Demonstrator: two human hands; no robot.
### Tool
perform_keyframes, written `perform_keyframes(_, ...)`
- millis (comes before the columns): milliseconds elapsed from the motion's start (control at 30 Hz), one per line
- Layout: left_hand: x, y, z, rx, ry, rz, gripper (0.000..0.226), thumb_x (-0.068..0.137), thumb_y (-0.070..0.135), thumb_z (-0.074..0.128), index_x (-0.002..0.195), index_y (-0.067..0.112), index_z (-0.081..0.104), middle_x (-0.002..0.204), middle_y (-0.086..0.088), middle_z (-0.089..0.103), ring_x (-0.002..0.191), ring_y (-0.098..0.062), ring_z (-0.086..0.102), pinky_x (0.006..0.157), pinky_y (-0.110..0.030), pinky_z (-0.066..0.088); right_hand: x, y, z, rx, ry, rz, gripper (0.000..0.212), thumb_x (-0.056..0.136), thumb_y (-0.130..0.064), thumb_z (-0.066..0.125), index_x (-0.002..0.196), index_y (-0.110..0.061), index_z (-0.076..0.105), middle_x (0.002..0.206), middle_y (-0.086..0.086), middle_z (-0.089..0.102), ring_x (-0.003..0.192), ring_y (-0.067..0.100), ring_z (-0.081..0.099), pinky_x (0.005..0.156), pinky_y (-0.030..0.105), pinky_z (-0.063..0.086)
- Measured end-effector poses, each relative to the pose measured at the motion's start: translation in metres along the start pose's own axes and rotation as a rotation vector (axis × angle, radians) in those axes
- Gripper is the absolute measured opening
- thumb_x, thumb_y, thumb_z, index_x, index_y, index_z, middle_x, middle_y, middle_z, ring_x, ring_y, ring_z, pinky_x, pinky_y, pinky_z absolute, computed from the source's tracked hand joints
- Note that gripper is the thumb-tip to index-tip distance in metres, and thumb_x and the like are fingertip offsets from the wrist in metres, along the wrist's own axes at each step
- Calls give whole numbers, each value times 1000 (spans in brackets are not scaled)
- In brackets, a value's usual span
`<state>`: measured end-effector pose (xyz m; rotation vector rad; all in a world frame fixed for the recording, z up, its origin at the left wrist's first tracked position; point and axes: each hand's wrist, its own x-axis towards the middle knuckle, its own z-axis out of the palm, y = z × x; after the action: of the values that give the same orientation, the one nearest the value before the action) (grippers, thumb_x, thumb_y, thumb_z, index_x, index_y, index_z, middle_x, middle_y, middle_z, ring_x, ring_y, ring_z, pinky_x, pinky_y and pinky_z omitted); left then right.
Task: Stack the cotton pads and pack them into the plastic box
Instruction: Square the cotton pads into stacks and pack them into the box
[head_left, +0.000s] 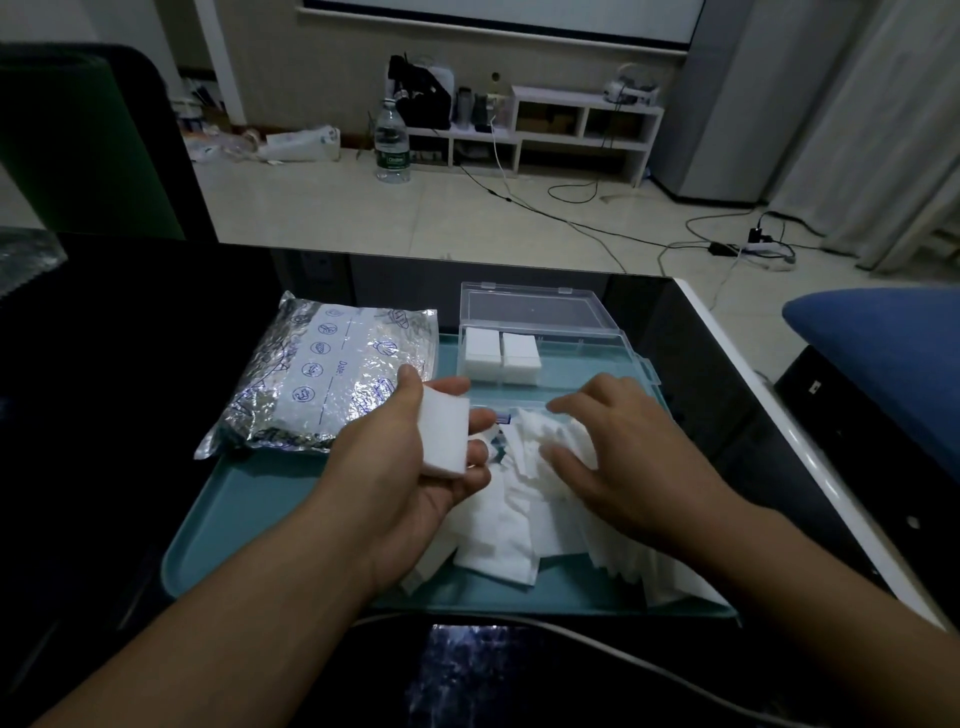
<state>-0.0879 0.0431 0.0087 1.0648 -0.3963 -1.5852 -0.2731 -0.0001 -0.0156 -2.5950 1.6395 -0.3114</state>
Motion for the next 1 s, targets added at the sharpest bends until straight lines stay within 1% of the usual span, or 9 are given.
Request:
perform_keyframes(100, -1, -2, 1, -2, -8, -10, 46, 102, 47, 35, 101, 9, 61, 64, -10, 66, 48, -17, 47, 40, -22, 42, 5, 1, 4, 6, -43, 26, 49, 93, -50, 50, 137, -29, 47, 129, -6, 43, 116, 16, 42, 100, 32, 38)
perform_keyframes(300, 0, -3, 0, 16, -11, -7, 47, 103, 47, 34, 100, 9, 61, 65, -10, 66, 47, -17, 48, 39, -23, 42, 6, -1, 8, -47, -21, 15, 40, 95, -49, 48, 128, -27, 58, 124, -6, 44, 109, 14, 46, 93, 29, 41)
perform_keyframes(500, -2, -3, 3, 18, -30, -10, 46, 103, 46, 33, 101, 10, 60, 60, -8, 65, 49, -17, 46, 41, -21, 41, 13, -5, 18, -157, 15, -33, 30, 99, -38, 44, 106, -22, 69, 102, -1, 51, 95, 16, 44, 84, 33, 39)
perform_keyframes(633, -1, -2, 1, 25, -25, -2, 46, 103, 47, 33, 101, 10, 60, 61, -8, 66, 49, -16, 47, 40, -22, 42, 16, -6, 26, -229, 92, -58, 11, 90, -19, 61, 82, -15, 68, 82, 1, 56, 76, 18, 47, 69, 34, 43)
perform_keyframes(700, 0, -2, 0, 19, -26, 4, 46, 103, 46, 33, 101, 10, 60, 61, -8, 66, 49, -16, 47, 41, -22, 42, 16, -6, 26, -153, 170, -63, 12, 89, -18, 61, 80, -13, 68, 81, 3, 57, 72, 18, 48, 65, 34, 44)
perform_keyframes(800, 0, -1, 0, 4, -18, 18, 46, 103, 46, 34, 101, 9, 61, 65, -10, 65, 48, -16, 48, 41, -22, 42, 13, -9, 17, 73, 322, -123, 17, 89, -23, 56, 85, -12, 68, 87, 3, 58, 77, 18, 52, 66, 33, 47)
perform_keyframes(867, 2, 0, -1, -3, -6, 26, 46, 103, 46, 35, 101, 8, 61, 68, -11, 66, 47, -17, 48, 41, -22, 42, 10, -12, 11, 168, 355, -180, 20, 90, -26, 53, 88, -12, 68, 90, 2, 57, 76, 17, 53, 64, 32, 48)
perform_keyframes(933, 3, 1, -3, -9, 9, 35, 46, 103, 46, 35, 100, 8, 62, 66, -11, 67, 46, -16, 48, 40, -22, 42, 2, -14, 6, 131, 245, -273, 23, 93, -28, 49, 92, -15, 68, 99, 1, 57, 73, 16, 55, 60, 33, 50)
perform_keyframes(1000, 4, 4, -5, -16, 25, 52, 47, 103, 46, 35, 100, 8, 62, 66, -11, 67, 46, -16, 48, 39, -23, 43, -6, -14, 4, 25, 11, -358, 22, 93, -29, 49, 98, -21, 69, 111, -2, 56, 83, 15, 57, 66, 35, 54)
